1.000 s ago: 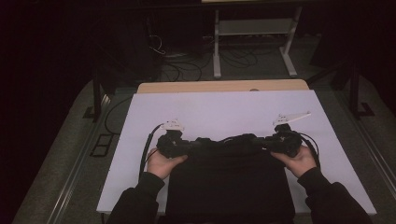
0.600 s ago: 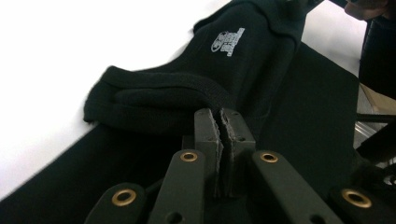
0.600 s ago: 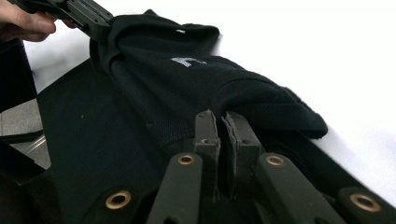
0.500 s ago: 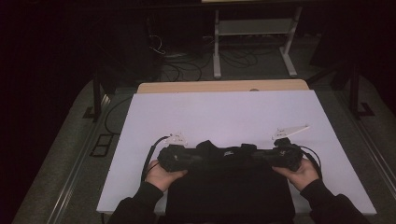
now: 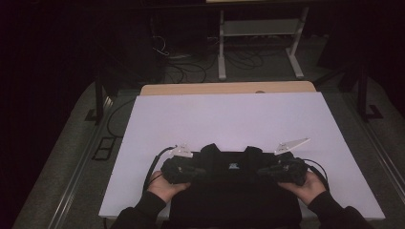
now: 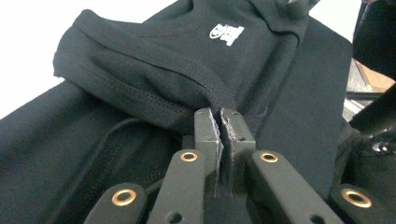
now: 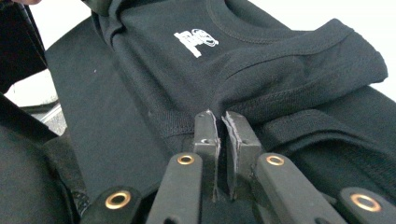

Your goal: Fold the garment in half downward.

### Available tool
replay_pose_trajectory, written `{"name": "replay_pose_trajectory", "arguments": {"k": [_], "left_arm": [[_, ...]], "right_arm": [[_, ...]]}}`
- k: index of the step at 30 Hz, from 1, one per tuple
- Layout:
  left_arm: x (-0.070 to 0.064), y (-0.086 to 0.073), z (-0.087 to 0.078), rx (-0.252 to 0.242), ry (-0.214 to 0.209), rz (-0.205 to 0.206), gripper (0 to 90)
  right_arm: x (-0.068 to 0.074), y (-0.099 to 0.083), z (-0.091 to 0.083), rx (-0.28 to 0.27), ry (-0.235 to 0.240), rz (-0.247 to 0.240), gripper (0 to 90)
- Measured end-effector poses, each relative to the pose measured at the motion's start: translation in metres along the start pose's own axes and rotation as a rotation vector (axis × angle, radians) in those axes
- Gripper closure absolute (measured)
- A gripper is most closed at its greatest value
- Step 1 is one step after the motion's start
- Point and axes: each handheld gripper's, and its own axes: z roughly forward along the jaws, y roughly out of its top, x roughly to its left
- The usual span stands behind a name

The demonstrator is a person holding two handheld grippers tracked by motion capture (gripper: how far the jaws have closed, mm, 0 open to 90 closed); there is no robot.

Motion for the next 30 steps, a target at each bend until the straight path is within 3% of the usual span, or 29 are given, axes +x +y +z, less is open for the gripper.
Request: {"name": "replay_pose_trajectory", "arguments": {"k": [22, 30], "left_arm": [[-0.019, -0.015, 0.001, 0.102, -0.066, 0.038, 85.0], [-0.022, -0.019, 0.001, 0.124, -0.075, 0.027, 85.0]], "right_arm": [[0.017, -0.02, 0.003, 0.082, 0.06, -0.003, 82.1], [0.022, -0.025, 0.004, 0.1, 0.067, -0.004, 82.0]]}}
